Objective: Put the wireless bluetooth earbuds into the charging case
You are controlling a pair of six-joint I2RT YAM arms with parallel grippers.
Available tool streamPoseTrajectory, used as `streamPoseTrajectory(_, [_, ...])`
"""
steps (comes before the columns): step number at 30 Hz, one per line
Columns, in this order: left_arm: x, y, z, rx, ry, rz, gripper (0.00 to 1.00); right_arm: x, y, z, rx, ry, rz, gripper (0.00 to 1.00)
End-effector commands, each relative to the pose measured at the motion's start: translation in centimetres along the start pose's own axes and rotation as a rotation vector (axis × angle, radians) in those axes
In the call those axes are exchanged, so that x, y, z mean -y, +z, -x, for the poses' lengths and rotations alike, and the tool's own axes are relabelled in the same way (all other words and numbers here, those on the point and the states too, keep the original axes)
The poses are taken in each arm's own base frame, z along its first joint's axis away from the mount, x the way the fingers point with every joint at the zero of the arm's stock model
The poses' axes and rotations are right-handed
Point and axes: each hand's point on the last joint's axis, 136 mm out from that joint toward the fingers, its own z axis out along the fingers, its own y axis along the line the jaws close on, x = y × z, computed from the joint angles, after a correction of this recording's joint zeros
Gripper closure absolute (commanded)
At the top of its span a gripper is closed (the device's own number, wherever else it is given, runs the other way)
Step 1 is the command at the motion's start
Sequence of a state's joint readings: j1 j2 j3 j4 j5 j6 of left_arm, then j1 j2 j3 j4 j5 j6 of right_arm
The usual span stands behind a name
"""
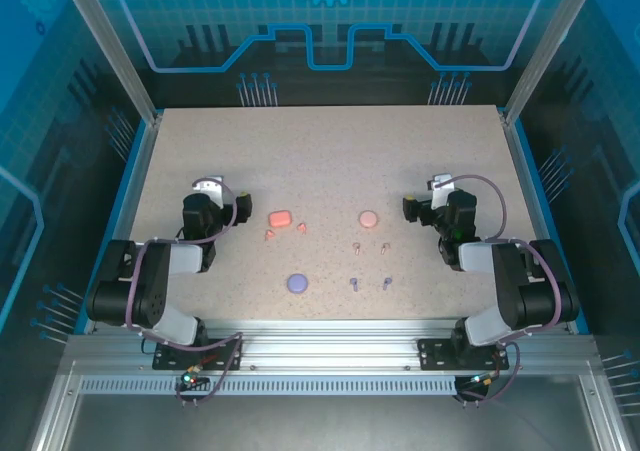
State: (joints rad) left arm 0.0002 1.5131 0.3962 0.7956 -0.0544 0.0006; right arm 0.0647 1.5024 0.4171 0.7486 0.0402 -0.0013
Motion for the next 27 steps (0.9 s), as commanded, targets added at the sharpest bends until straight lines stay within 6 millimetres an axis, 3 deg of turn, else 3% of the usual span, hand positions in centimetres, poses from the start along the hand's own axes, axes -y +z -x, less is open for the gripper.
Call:
streamPoseTrajectory(1, [0.3, 0.2, 0.5, 0.012, -0.002, -0.013, 0.01, 0.4, 0.2, 0.7, 0.016, -0.005, 0.002, 0.00])
streamPoseTrajectory(18, [0.2, 0.2, 0.5, 0.011, -0.005, -0.015, 0.01, 0.4, 0.1, 0.6, 0.017, 0.010, 0.018, 0.00])
streamPoseTrajectory(20, [0.2, 0.2, 0.5, 0.013, -0.005, -0.015, 0.01, 1.2, 0.0, 1.0, 0.006, 0.031, -0.026, 0.00])
streamPoseTrajectory(23, [-0.4, -0.3, 1.2, 0.030, -0.022, 0.028, 0.01, 3.3, -1.2, 2.7, -0.023, 0.082, -0.140, 0.00])
streamPoseTrajectory(27, [-1.9, -1.5, 3.1, 0.024, -0.059, 0.125, 0.01, 5.4, -4.2, 5.7, -0.028, 0.218, -0.257, 0.00])
